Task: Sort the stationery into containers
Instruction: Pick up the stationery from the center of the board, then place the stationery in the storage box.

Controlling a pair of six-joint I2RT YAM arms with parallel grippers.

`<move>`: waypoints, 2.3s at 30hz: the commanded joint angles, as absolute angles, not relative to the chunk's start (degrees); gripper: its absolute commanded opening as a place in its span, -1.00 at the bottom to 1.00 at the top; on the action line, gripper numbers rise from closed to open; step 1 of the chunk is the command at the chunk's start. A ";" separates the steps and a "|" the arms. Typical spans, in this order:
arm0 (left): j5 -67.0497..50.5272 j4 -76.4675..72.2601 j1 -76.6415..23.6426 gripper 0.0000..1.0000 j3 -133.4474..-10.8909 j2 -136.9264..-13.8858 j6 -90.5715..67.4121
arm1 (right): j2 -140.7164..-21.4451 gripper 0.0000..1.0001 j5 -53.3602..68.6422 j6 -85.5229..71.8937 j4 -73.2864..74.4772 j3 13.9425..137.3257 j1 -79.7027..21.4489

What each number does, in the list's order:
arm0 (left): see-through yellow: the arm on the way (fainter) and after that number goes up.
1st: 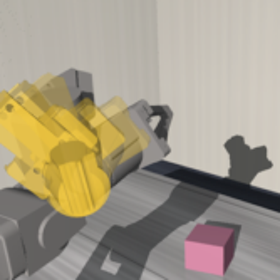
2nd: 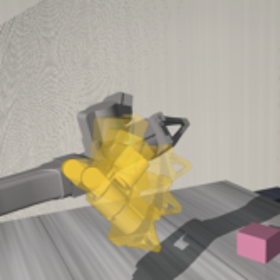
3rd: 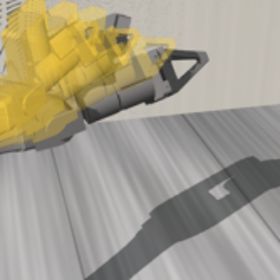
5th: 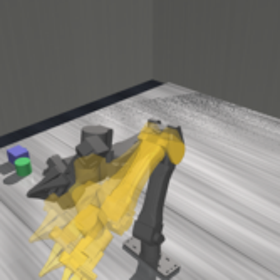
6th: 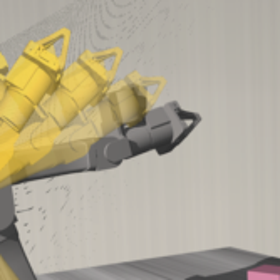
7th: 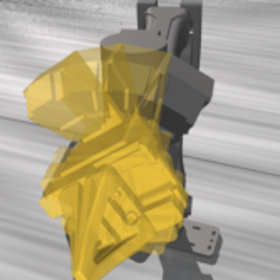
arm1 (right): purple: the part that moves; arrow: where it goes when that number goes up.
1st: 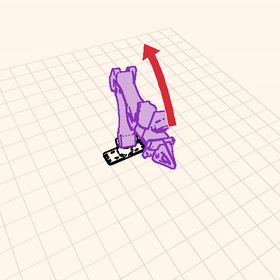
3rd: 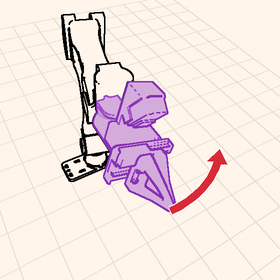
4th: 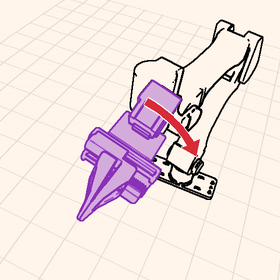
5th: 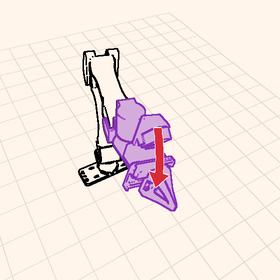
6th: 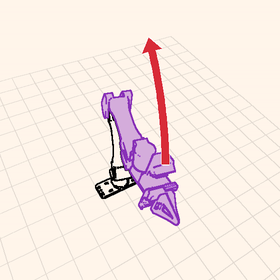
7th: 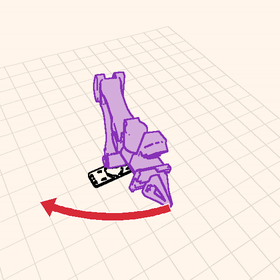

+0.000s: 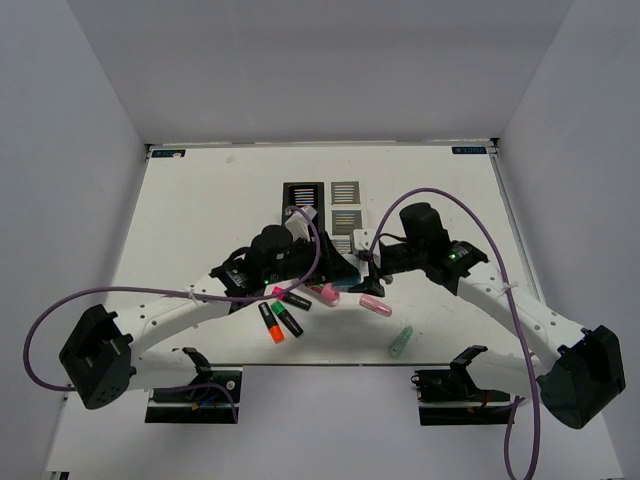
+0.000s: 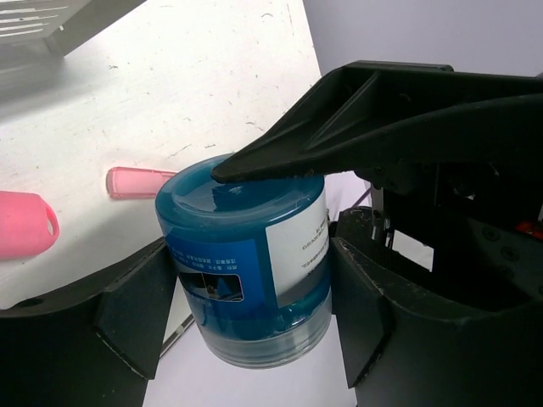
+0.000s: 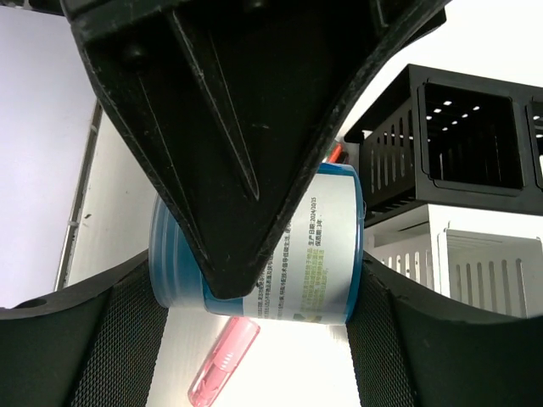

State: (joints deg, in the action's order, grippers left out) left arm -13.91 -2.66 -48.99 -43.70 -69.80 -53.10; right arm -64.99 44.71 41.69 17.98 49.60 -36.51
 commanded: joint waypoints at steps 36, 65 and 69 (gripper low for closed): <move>13.00 17.67 -35.87 -1.00 -74.87 -74.61 -17.32 | -53.62 -1.00 8.89 36.74 21.62 43.34 -36.74; -4.38 33.25 -27.34 -1.00 -100.88 -99.66 -5.21 | -56.08 0.71 3.51 35.16 10.37 31.55 -34.54; -7.55 44.28 -25.93 -1.00 -109.15 -102.04 1.13 | -55.99 0.73 3.87 35.07 10.28 31.46 -34.19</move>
